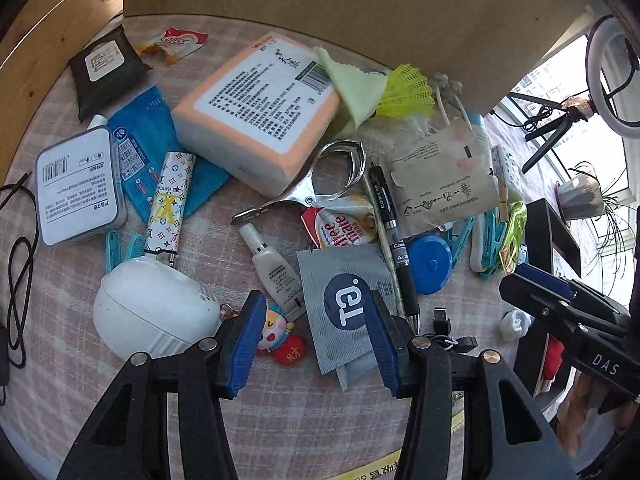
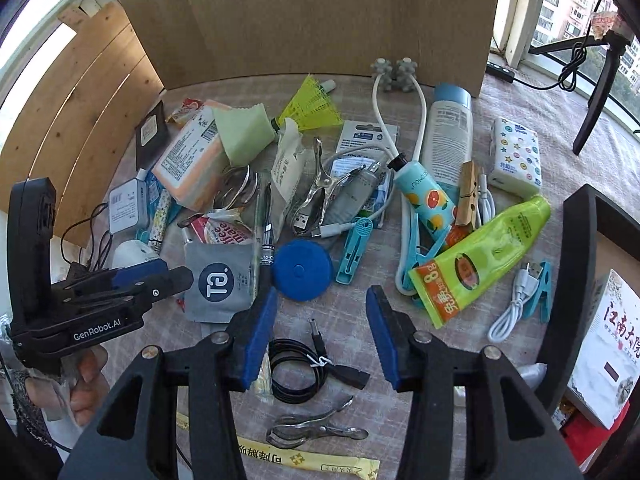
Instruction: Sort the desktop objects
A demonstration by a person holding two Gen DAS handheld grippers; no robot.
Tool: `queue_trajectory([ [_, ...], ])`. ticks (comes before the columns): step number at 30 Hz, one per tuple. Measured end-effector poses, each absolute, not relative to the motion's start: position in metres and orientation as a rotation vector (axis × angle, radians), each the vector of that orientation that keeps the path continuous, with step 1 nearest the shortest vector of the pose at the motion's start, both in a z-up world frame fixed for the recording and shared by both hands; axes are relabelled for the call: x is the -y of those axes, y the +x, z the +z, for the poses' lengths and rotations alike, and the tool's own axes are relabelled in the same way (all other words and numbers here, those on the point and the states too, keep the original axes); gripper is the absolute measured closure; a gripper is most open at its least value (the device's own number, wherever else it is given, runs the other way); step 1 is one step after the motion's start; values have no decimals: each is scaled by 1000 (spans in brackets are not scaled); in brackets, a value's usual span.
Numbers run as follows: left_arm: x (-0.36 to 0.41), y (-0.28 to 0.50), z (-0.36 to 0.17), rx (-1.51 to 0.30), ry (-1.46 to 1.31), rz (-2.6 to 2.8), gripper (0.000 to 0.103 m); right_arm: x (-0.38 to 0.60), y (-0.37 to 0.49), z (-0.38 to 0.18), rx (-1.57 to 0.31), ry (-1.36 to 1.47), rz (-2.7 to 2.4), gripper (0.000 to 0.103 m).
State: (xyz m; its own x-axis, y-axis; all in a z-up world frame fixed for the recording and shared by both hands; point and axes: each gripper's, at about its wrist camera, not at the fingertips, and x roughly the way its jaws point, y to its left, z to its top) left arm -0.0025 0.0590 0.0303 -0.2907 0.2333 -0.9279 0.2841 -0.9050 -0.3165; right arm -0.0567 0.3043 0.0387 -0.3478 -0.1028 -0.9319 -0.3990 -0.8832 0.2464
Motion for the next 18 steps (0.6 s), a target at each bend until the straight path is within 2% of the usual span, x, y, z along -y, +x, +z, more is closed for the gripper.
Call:
queue_trajectory([
  [3,-62,-3,26,-701,1843,-2376,55,-313,-56,29,-762,-1701,2345,57],
  [9,-69,-4,21,-793,1808,-2314,56,-324,-63,18,-800,-1762,2342,59],
  [13,-75,-4,24,-804,1779,-2306,61,-327,-73,15,-739,-1775,2330,60],
  [15,-77,-3,23,-829,1780,-2304,63,-329,-78,12,-774,-1786,2324,62],
  [18,-78,-4,25,-811,1783,-2317,71,-332,-84,6,-804,-1772,2295,68],
])
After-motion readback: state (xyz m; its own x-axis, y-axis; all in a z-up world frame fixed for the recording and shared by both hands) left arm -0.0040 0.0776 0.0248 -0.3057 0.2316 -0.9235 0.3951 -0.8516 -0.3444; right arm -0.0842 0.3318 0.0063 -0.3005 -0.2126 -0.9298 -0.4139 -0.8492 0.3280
